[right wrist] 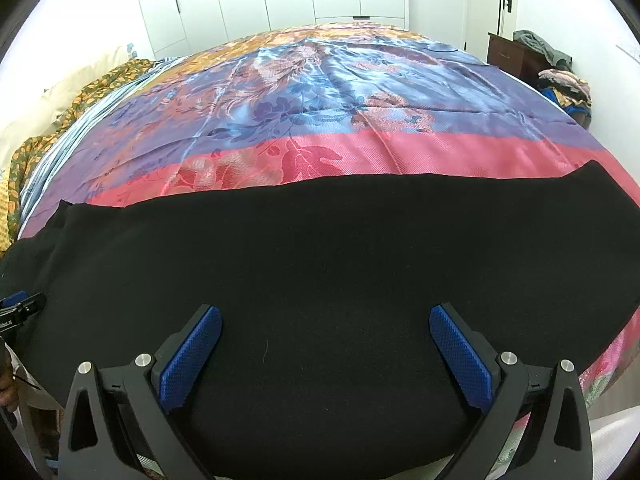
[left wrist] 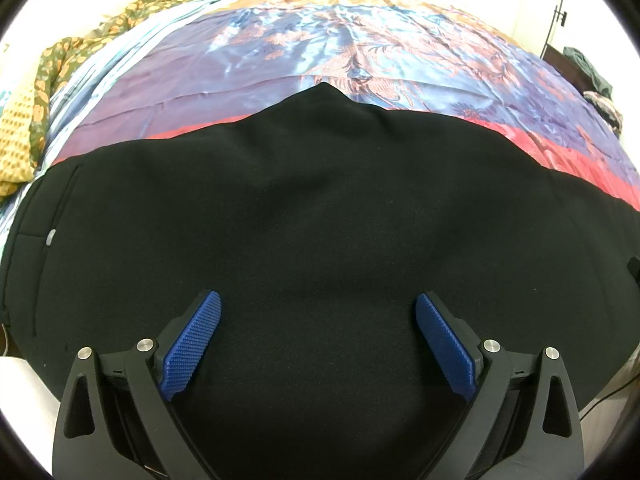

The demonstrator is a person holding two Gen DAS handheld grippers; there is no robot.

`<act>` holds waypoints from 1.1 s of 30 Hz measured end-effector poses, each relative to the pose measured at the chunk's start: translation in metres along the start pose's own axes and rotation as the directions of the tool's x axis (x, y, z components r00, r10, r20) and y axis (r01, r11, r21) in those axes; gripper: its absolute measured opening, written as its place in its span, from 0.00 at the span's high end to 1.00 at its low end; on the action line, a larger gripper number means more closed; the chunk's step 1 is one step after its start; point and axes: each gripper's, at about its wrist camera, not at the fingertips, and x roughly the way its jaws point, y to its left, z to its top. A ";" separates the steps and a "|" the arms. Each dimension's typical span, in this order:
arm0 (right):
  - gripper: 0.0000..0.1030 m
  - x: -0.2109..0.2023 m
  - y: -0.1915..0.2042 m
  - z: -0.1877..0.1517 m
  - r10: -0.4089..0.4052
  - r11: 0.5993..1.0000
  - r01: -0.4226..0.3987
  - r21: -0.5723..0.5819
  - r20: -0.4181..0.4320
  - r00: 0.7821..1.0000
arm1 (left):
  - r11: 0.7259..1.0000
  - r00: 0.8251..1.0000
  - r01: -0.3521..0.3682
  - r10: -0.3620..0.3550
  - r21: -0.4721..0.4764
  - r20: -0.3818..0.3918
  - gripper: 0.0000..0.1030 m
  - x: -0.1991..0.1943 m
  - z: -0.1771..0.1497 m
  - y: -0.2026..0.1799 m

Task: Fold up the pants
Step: 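Press both open grippers on the trousers to smooth them flat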

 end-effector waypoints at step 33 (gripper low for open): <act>0.00 -0.011 -0.026 0.009 0.015 0.996 -0.018 0.089 0.029 0.999 | 1.000 1.000 -0.002 0.002 0.001 0.003 0.02 0.001 -0.001 -0.001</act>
